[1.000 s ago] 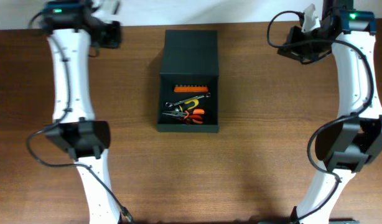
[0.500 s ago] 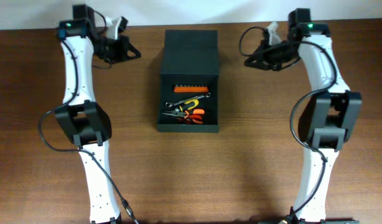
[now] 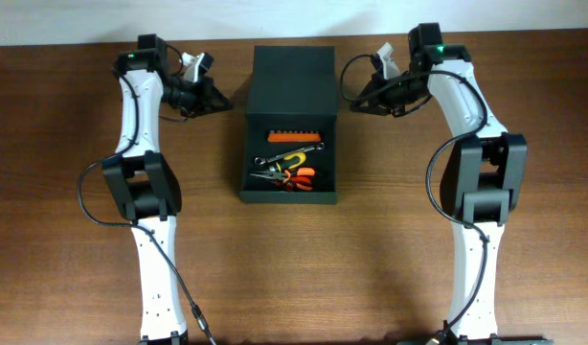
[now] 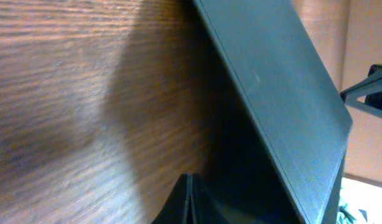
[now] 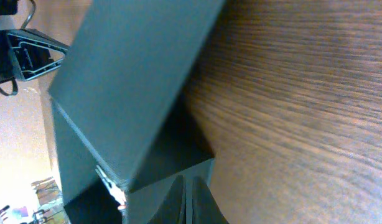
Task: Pack container
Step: 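Bring both grippers to the raised lid at the box's back edge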
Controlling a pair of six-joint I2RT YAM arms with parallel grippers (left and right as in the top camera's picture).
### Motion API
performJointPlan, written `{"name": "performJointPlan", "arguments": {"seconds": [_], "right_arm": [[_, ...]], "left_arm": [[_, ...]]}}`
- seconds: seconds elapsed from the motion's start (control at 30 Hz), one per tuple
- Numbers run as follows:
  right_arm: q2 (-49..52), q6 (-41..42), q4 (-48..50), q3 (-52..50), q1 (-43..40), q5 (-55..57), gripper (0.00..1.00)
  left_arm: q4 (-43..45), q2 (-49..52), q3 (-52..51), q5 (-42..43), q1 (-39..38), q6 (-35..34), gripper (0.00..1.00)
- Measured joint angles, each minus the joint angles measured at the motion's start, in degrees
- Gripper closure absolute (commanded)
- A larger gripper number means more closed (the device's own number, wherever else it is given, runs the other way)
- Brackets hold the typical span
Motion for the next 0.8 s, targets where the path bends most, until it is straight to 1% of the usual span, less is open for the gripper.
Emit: {"name": "performJointPlan", "arguments": {"seconds": [0.17, 0.43, 0.8], "right_arm": [[1.88, 0.02, 0.52, 0.00, -0.02, 0.20, 0.96], [3.91, -0.02, 1.97, 0.00, -0.02, 0.20, 0.96], [4.44, 0.00, 7.80, 0.00, 0.33, 0.22, 0.96]], "left_arm": [[2.25, 0.68, 0.00, -0.35, -1.68, -1.44, 0.98], [3.13, 2.32, 0.00, -0.59, -3.74, -2.62, 0.98], [8.68, 3.39, 0.00, 0.00, -4.02, -4.46, 0.98]]}}
